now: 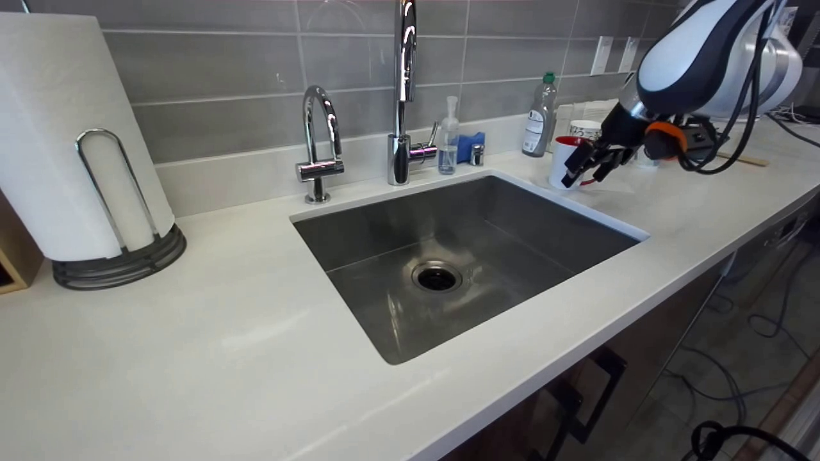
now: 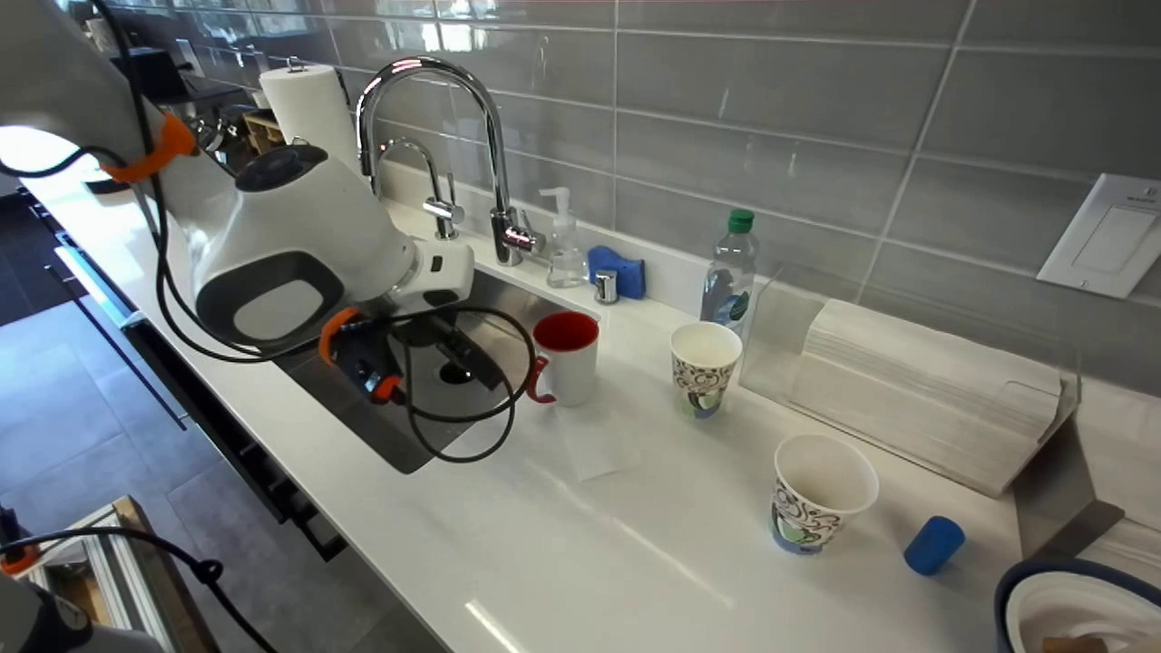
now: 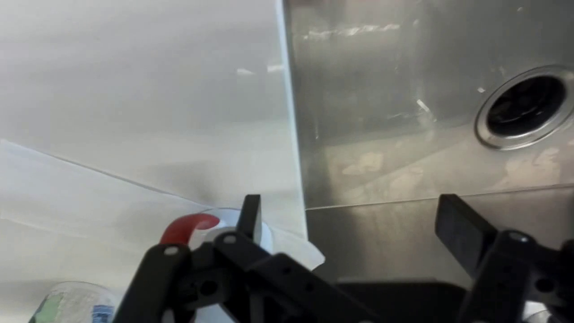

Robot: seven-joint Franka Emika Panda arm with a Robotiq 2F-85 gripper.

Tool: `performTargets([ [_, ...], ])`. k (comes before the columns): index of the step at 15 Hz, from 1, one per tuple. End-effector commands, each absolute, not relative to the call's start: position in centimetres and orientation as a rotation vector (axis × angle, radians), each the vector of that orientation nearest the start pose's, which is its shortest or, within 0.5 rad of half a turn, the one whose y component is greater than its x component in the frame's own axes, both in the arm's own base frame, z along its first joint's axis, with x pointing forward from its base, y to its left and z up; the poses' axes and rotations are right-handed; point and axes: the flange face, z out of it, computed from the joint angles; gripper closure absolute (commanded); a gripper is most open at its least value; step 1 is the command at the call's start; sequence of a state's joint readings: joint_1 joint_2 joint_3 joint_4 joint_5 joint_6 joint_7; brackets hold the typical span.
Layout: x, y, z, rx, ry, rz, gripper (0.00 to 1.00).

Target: Pour the water out of the cup and take it out of the sink

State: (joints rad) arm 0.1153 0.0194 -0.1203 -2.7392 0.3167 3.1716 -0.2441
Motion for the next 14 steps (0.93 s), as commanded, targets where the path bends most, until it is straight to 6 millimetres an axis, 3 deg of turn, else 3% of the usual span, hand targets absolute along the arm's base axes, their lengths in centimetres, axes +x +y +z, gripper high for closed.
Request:
performTargets([
  [1, 41.9, -3.1, 28.4, -3.074, 0.032, -0.429, 0.00],
  [3, 41.8, -4.2, 30.8, -3.142, 0.041, -0.336, 0.00],
  [6, 41.5, -3.4, 36.1, -3.221, 0.056, -0.285, 0.00],
  [10, 40.8, -1.0, 45.4, -3.213, -0.008, -0.336, 0.00],
  [13, 40.0, 0.0, 53.5, -3.262, 0.056, -0.457, 0.00],
  [14, 40.8, -0.5, 49.3, -3.224, 0.003, -0.401, 0.00],
])
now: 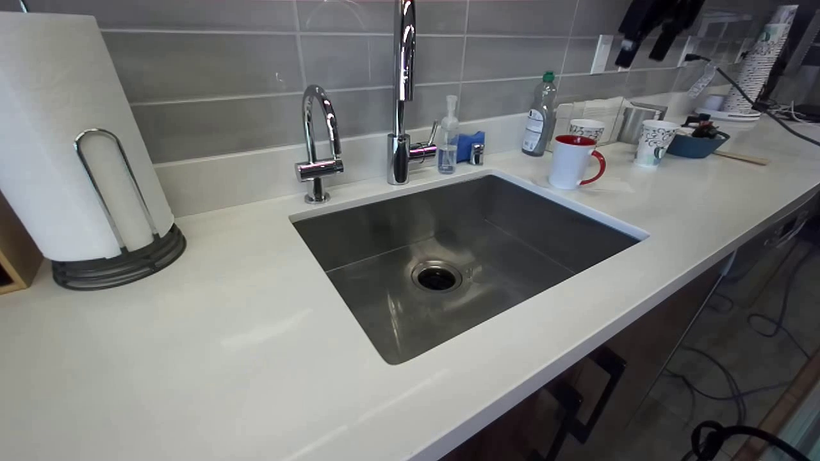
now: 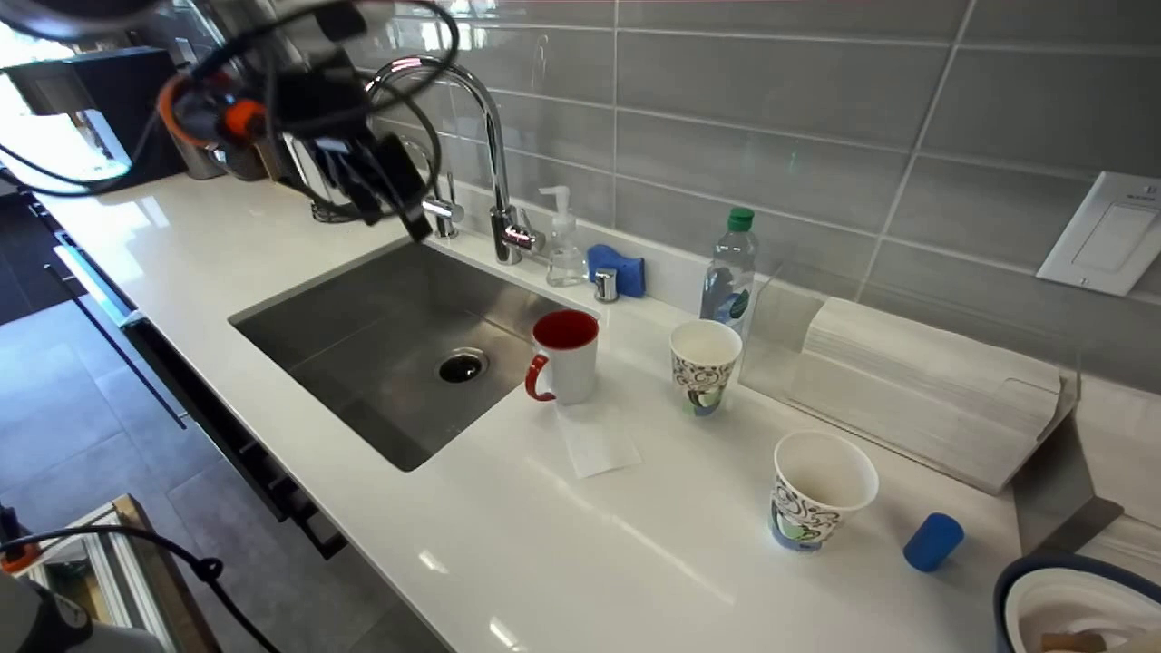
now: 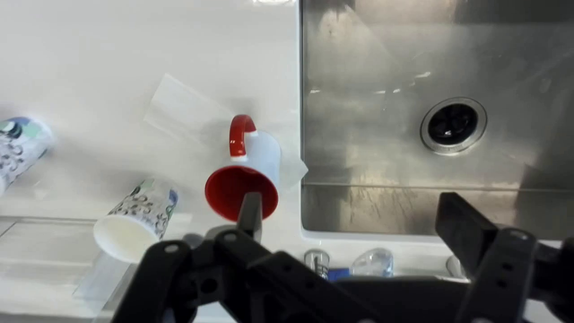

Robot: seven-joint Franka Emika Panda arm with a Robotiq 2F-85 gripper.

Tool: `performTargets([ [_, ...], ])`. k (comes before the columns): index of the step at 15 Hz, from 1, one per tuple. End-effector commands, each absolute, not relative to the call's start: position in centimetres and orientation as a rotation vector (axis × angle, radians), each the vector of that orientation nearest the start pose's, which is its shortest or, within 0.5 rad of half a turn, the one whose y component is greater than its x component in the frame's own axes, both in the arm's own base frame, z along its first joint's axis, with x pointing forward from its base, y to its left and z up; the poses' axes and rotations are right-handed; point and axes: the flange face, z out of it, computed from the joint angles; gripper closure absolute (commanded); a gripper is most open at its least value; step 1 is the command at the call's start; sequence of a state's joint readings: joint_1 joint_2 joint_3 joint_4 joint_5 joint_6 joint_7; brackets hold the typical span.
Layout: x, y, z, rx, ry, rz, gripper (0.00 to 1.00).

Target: Pour the water out of the cup and take it out of the sink

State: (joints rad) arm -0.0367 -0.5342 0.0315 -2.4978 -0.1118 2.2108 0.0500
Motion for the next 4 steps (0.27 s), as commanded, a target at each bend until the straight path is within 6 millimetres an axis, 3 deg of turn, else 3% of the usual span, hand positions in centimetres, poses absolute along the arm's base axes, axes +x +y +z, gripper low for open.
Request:
performTargets([
  [1, 40.4, -0.1, 51.7, -3.228, 0.014, -0.440, 0.00],
  [2, 40.0, 0.1, 53.2, -3.229, 0.021, -0.465, 0.00],
  [4, 39.7, 0.3, 53.8, -3.229, 0.028, -0.480, 0.00],
])
